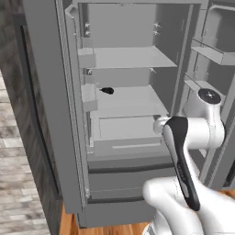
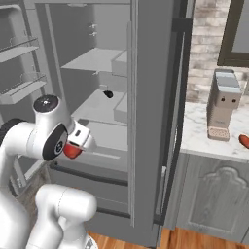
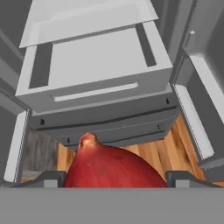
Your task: Place the sweet potato and onion inside the fridge drawer. Close the drawer after placing the vegetables.
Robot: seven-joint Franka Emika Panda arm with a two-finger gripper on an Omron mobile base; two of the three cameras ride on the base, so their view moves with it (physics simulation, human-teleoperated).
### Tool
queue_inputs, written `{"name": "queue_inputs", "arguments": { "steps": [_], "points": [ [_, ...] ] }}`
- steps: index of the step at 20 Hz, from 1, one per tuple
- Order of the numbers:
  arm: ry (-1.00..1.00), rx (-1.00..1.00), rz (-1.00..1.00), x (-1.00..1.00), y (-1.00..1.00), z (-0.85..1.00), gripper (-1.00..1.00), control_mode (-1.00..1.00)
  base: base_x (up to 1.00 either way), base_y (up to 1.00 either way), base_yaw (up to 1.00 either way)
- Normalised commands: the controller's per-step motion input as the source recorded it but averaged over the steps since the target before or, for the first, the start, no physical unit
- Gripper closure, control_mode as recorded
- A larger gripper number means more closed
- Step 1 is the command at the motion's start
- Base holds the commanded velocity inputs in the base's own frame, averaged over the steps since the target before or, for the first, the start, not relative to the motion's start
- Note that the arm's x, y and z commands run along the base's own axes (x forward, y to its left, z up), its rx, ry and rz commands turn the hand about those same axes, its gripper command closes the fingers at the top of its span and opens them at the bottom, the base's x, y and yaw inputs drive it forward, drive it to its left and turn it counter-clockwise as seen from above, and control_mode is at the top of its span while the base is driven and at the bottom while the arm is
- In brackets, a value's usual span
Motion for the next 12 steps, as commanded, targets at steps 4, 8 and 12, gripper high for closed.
{"name": "queue_inputs", "arguments": {
  "steps": [4,8,12],
  "points": [
    [0.18,0.0,-0.06,1.0,0.12,0.02,1.0,-1.0,0.0,0.0,0.0],
    [0.12,0.0,-0.05,1.0,0.15,-0.05,1.0,-1.0,0.0,0.0,0.0],
    [0.1,0.0,0.0,0.98,0.01,-0.27,1.0,-1.0,0.0,0.0,0.0]
  ]
}}
